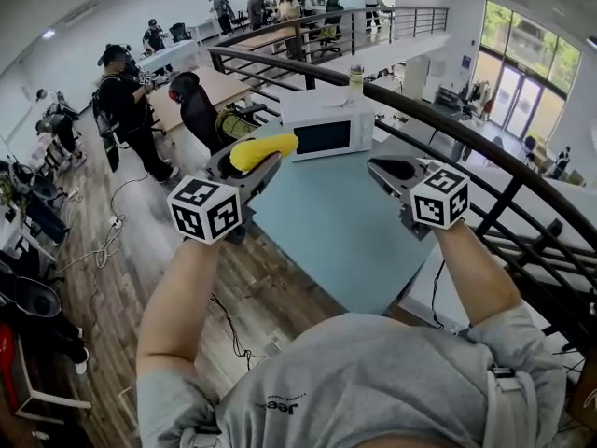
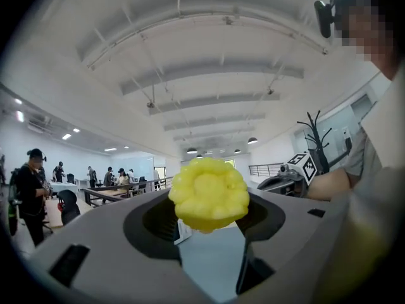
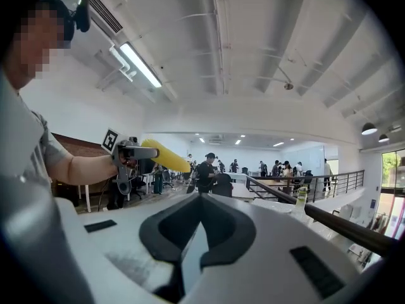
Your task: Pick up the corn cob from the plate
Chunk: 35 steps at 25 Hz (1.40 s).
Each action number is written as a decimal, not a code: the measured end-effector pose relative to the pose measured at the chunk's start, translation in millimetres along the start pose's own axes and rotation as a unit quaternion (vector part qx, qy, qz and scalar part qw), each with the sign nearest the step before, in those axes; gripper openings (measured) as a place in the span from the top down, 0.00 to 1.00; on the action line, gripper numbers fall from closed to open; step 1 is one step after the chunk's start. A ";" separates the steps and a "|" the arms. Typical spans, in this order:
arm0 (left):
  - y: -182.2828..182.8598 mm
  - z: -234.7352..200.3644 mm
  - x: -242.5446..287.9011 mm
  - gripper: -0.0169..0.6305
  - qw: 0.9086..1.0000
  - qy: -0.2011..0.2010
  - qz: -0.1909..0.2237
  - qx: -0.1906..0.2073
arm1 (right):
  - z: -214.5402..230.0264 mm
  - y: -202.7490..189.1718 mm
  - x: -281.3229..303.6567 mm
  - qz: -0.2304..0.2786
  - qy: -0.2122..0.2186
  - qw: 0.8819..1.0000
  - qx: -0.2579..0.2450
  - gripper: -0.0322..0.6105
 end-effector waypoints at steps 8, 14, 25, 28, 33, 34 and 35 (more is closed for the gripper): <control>-56.1 44.8 -6.2 0.57 0.999 0.008 0.023 -0.041 | 6.6 -18.2 -25.3 -0.013 0.021 0.999 -0.021 0.94; -83.7 102.6 24.3 0.57 0.996 0.032 0.031 -0.073 | 52.0 -39.7 -51.1 -0.019 0.067 0.997 -0.014 0.94; -113.9 171.3 46.6 0.57 0.988 0.052 0.041 -0.140 | 95.2 -84.4 -96.6 -0.013 0.099 0.994 0.035 0.94; -126.8 178.1 44.9 0.57 0.987 0.051 0.030 -0.149 | 92.2 -98.3 -99.7 -0.018 0.092 0.995 0.044 0.94; -148.4 186.3 34.3 0.57 0.984 0.042 0.011 -0.173 | 72.4 -120.1 -102.6 -0.042 0.085 0.994 0.056 0.94; -152.3 185.9 31.1 0.57 0.984 0.043 0.007 -0.175 | 68.4 -125.0 -101.9 -0.046 0.084 0.994 0.059 0.94; -156.7 185.2 27.9 0.57 0.983 0.043 0.003 -0.176 | 64.6 -130.5 -101.4 -0.050 0.082 0.993 0.062 0.94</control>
Point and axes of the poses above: the fingertips, and each gripper's own axes: x forward along the fingers, z to its right, y out of its top, the point moved 10 cm from there along -x, backward along the fingers, and after that the axes turned 6 degrees about -y, right-handed, at the moved point
